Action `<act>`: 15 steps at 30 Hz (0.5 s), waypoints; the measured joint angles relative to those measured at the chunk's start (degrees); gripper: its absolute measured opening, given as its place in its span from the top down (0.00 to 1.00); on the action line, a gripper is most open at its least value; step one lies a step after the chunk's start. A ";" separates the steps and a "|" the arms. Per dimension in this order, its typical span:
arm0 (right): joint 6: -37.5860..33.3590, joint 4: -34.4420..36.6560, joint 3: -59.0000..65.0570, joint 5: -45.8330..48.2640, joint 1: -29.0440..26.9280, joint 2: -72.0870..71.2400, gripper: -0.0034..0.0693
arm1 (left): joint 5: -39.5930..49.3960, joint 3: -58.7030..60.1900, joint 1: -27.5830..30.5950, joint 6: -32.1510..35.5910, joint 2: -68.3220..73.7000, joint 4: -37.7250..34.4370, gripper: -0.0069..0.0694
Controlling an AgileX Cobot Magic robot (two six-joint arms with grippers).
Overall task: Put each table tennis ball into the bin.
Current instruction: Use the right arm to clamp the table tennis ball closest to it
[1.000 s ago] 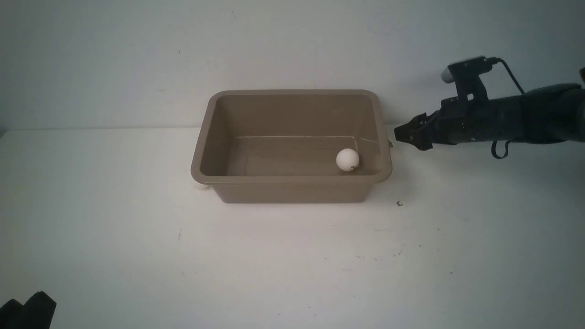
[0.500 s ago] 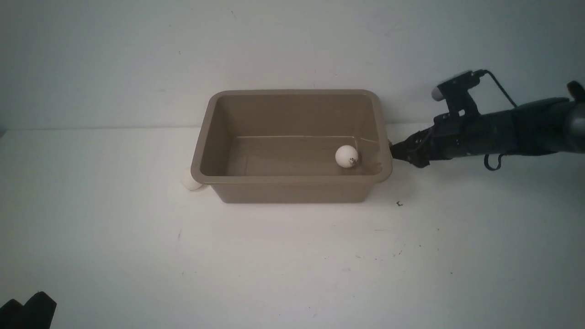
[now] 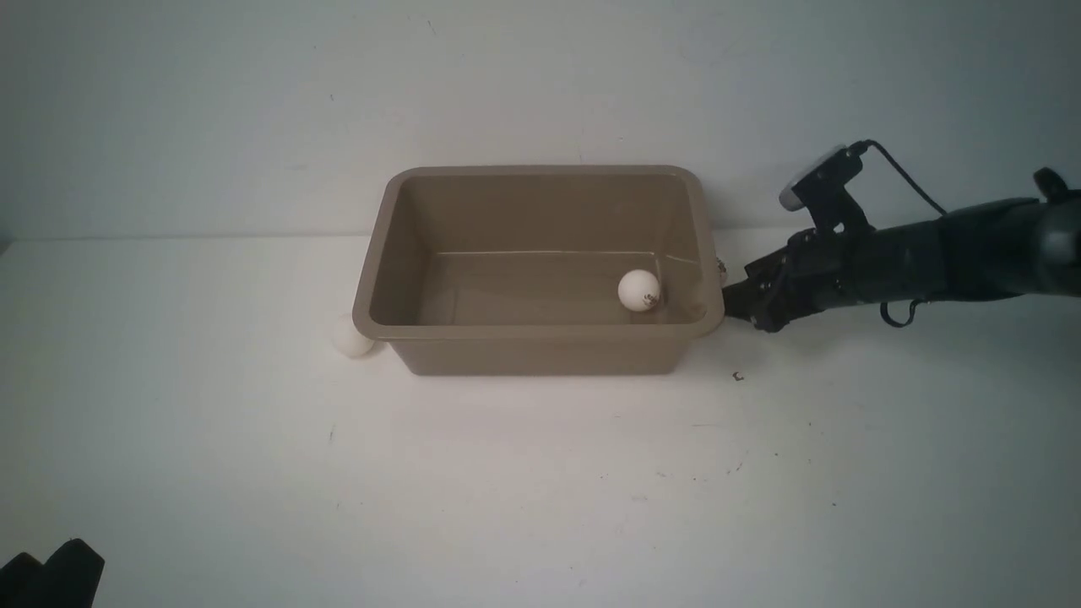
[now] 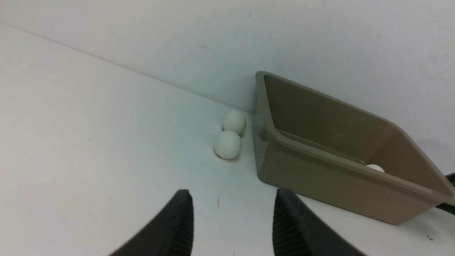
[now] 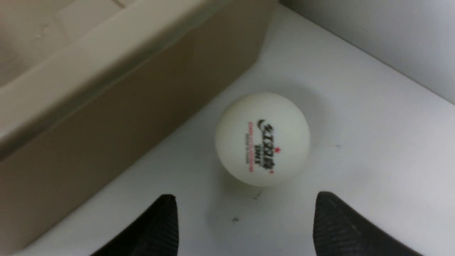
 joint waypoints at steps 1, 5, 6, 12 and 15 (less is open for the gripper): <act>-1.13 0.00 0.00 0.29 0.00 0.00 0.32 | 0.00 0.00 0.00 0.00 0.00 0.00 0.53; -5.99 0.93 0.00 0.70 0.00 0.00 0.32 | 0.00 0.00 0.00 0.00 0.00 0.00 0.53; -7.41 1.71 0.00 0.70 0.00 0.00 0.32 | 0.00 0.00 0.00 0.00 0.00 0.00 0.53; -13.20 5.15 0.00 -0.08 0.00 0.00 0.32 | 0.00 0.00 0.00 0.00 0.00 0.00 0.53; -14.77 5.73 0.00 -0.13 0.00 0.00 0.32 | 0.00 0.00 0.00 0.00 0.00 0.06 0.53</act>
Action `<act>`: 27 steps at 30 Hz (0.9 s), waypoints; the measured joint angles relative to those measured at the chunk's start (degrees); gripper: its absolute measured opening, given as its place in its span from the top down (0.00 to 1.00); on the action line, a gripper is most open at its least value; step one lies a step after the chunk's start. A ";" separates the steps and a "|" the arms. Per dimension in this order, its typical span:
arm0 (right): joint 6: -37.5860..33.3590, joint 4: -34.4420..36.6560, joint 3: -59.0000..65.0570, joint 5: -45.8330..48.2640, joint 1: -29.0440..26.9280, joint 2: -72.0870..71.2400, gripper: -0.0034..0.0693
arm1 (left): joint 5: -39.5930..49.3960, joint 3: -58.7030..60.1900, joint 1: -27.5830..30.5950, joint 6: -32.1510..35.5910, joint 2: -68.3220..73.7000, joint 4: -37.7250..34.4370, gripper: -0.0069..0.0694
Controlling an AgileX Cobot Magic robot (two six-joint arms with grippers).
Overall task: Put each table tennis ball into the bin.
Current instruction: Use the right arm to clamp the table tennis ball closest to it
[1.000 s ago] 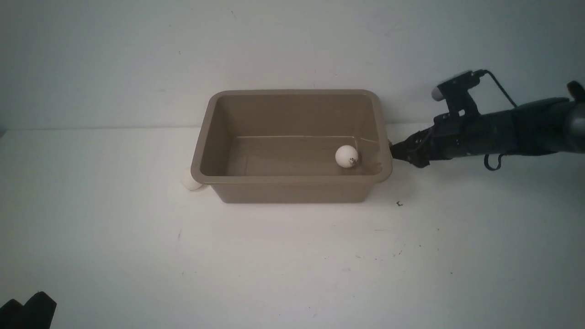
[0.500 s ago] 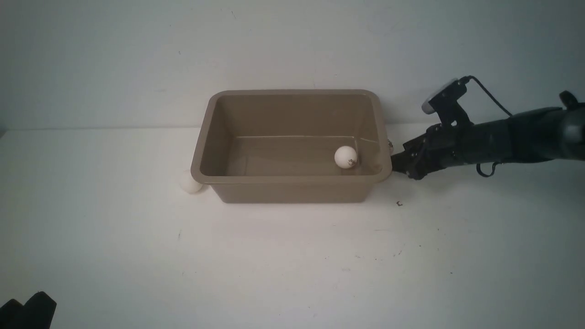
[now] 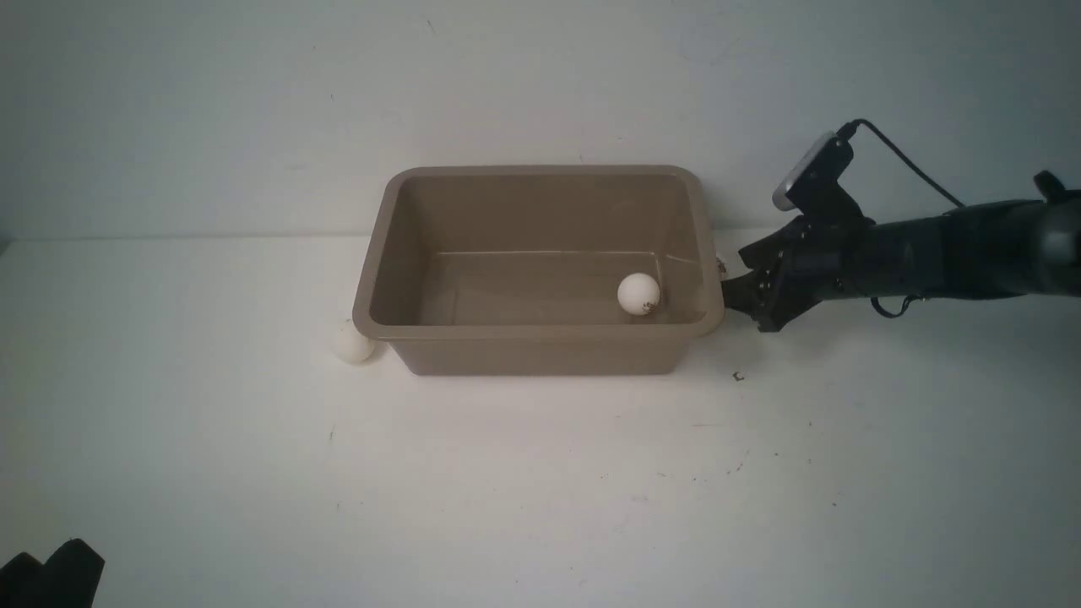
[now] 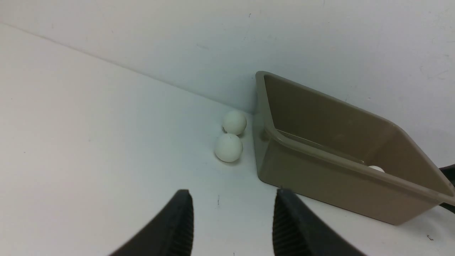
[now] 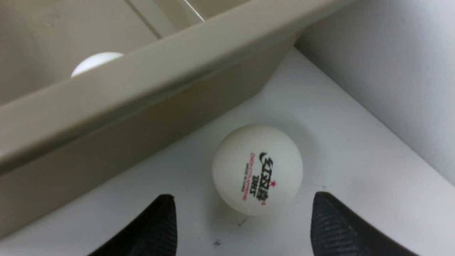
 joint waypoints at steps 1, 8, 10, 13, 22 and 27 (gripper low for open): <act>-0.73 0.33 0.00 -0.01 0.00 0.00 0.32 | 0.00 0.00 0.00 0.00 0.00 0.00 0.53; -3.00 1.61 0.00 -0.17 0.00 0.00 0.32 | 0.00 0.00 0.00 0.43 0.00 0.00 0.53; -3.44 2.53 0.00 -0.11 0.00 0.00 0.32 | 0.00 0.00 0.00 0.43 0.00 0.00 0.53; -3.60 3.14 0.00 0.74 0.00 0.00 0.32 | 0.00 0.00 0.00 0.49 0.00 0.00 0.53; -4.42 5.06 0.00 0.70 0.00 0.00 0.32 | 0.00 0.00 0.00 0.49 0.00 0.00 0.53; -5.01 6.03 0.00 0.65 0.00 0.07 0.32 | 0.00 0.00 0.00 0.49 0.00 -0.05 0.53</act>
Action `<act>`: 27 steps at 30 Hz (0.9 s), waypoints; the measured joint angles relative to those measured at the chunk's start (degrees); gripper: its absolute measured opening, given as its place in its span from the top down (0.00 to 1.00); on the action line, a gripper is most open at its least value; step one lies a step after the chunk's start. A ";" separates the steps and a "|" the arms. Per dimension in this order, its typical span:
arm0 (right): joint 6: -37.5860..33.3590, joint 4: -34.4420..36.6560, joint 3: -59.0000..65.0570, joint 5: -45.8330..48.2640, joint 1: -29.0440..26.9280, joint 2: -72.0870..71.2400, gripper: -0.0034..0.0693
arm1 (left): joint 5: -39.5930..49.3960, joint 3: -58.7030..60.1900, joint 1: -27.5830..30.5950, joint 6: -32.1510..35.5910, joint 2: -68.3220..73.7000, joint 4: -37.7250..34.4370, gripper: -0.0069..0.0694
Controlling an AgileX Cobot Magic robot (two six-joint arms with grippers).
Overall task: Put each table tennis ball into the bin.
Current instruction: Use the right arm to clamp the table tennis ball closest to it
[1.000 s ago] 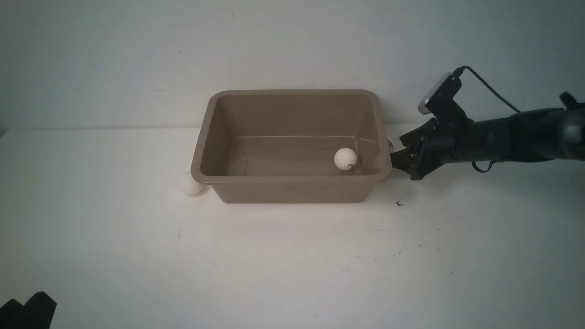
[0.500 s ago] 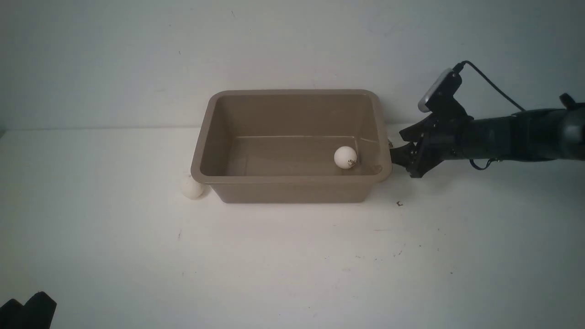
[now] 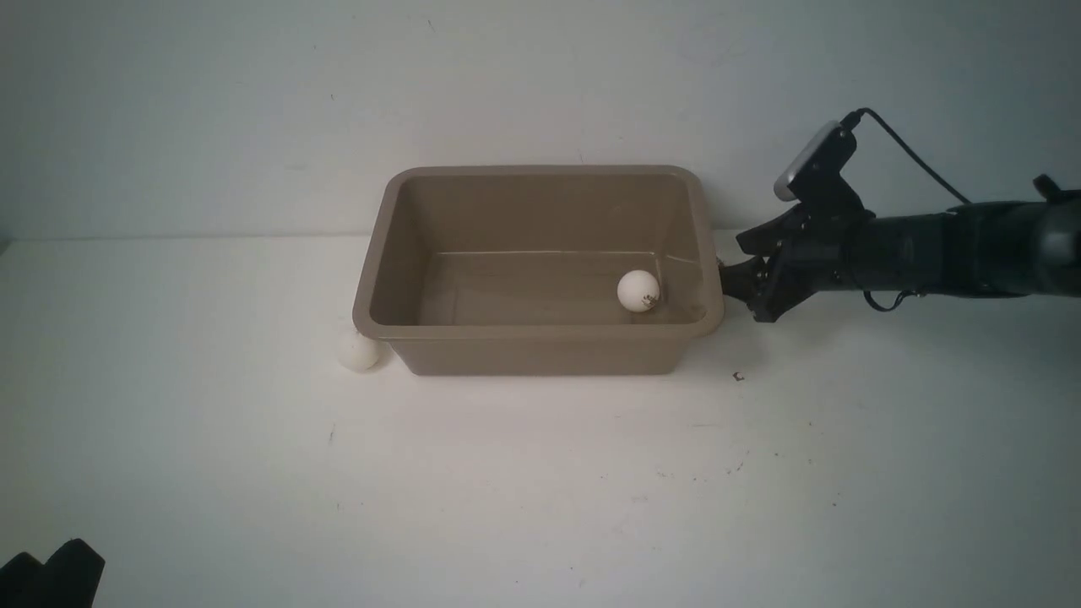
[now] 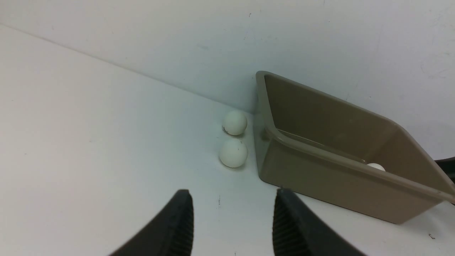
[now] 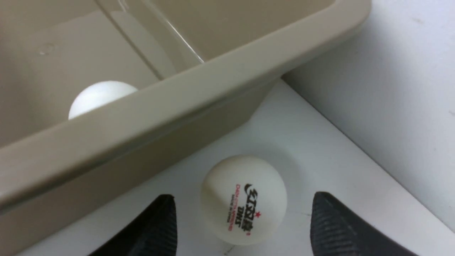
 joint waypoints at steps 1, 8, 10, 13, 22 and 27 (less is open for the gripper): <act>-0.15 0.20 0.00 -0.07 0.00 0.11 0.32 | 0.00 0.00 0.00 0.00 0.00 0.00 0.53; -1.54 1.85 0.00 -0.17 0.55 1.47 0.32 | 0.00 0.00 0.00 0.00 0.00 0.00 0.53; -1.64 2.41 0.00 -0.17 0.55 1.47 0.32 | 0.00 0.00 0.00 0.00 0.00 0.00 0.53; -1.82 2.69 0.00 -0.17 0.55 1.47 0.32 | 0.00 0.00 0.00 0.00 0.00 0.00 0.53; -1.82 3.24 0.00 -0.17 0.55 1.47 0.45 | 0.00 0.00 0.00 0.00 0.00 0.00 0.53; -1.82 3.72 0.00 -1.51 0.55 1.51 0.63 | 0.00 0.00 0.00 0.00 0.00 0.00 0.53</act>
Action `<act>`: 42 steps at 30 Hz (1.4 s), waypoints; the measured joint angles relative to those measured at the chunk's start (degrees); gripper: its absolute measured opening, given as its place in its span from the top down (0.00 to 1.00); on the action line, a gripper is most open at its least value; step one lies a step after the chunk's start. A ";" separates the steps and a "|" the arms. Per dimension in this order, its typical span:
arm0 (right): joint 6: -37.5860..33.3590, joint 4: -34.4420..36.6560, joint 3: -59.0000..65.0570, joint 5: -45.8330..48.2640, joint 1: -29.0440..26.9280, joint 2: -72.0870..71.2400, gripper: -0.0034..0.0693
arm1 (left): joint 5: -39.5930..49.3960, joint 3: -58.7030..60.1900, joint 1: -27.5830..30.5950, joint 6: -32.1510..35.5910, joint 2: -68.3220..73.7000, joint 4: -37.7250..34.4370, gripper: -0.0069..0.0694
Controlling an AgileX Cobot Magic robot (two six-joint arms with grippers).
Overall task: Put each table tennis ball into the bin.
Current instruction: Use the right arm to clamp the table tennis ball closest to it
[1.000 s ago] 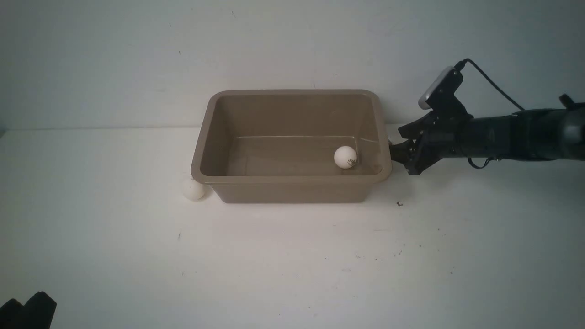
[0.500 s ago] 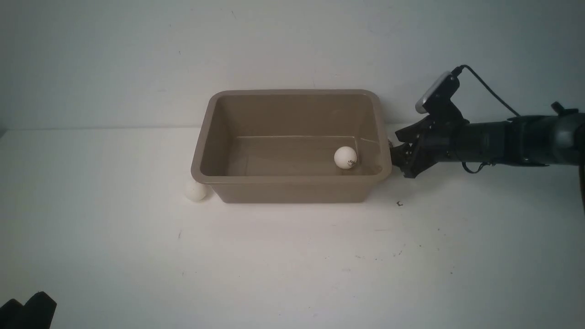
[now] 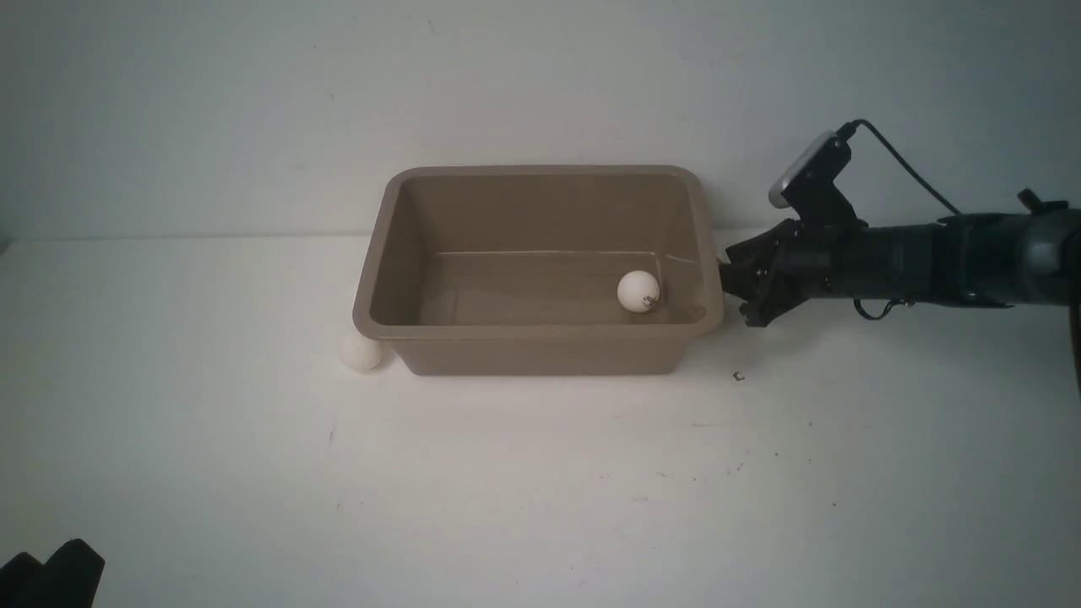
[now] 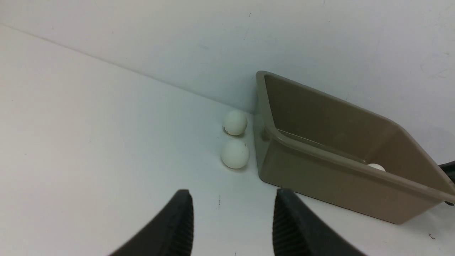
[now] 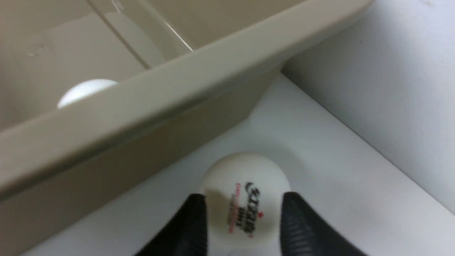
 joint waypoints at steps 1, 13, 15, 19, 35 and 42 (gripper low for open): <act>0.00 0.16 0.00 -0.49 0.00 0.00 0.68 | 0.00 0.00 0.00 0.00 0.00 0.00 0.53; -1.77 0.83 0.00 1.83 0.00 0.00 0.87 | 0.00 0.00 0.00 0.36 0.00 0.00 0.53; -1.77 0.83 0.00 1.87 0.00 0.00 0.81 | 0.00 0.00 0.00 0.60 0.00 0.00 0.53; -1.85 1.15 0.00 -1.35 0.00 0.00 0.53 | 0.00 0.00 0.00 0.78 0.00 0.00 0.53; -6.67 1.73 -0.57 -2.30 0.00 0.02 0.24 | 0.00 0.00 0.00 1.04 0.00 0.00 0.53; -2.86 2.03 -4.37 -1.89 0.00 2.03 0.24 | 0.00 0.00 0.00 1.04 0.00 0.00 0.53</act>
